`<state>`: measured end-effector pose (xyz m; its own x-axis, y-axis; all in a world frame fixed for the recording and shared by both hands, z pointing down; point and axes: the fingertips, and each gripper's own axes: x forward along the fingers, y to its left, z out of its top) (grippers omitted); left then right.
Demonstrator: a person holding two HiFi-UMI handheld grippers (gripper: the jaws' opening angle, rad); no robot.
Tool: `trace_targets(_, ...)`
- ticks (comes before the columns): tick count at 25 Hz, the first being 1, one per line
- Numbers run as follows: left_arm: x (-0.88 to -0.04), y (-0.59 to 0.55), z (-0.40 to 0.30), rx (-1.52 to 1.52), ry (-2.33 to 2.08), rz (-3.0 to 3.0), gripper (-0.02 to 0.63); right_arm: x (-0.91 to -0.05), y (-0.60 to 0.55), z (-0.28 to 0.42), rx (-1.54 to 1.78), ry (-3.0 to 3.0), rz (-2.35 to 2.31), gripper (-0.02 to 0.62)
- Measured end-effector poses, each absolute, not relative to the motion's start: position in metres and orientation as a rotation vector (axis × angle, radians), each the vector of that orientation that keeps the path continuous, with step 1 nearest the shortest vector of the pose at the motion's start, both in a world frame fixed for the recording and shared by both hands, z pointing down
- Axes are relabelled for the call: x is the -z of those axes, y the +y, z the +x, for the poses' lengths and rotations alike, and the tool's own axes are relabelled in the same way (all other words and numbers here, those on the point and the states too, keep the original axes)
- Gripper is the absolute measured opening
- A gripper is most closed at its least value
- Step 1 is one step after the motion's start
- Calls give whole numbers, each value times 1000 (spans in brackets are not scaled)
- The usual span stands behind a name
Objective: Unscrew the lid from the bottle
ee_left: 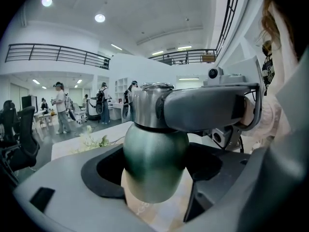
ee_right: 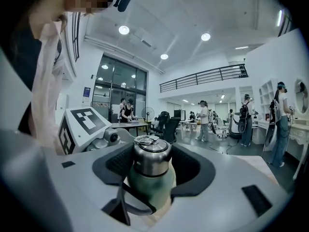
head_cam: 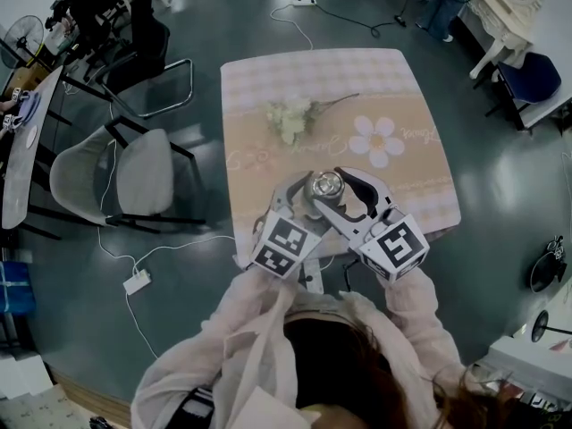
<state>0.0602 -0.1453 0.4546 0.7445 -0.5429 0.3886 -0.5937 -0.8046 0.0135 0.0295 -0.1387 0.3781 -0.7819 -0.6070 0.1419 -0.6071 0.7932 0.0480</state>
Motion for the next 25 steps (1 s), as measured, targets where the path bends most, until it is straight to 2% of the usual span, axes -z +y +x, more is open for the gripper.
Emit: trace_targets(25,-450,-139,59,-620,-655,2940,379,-369,-129,21,133,-2893,731,252)
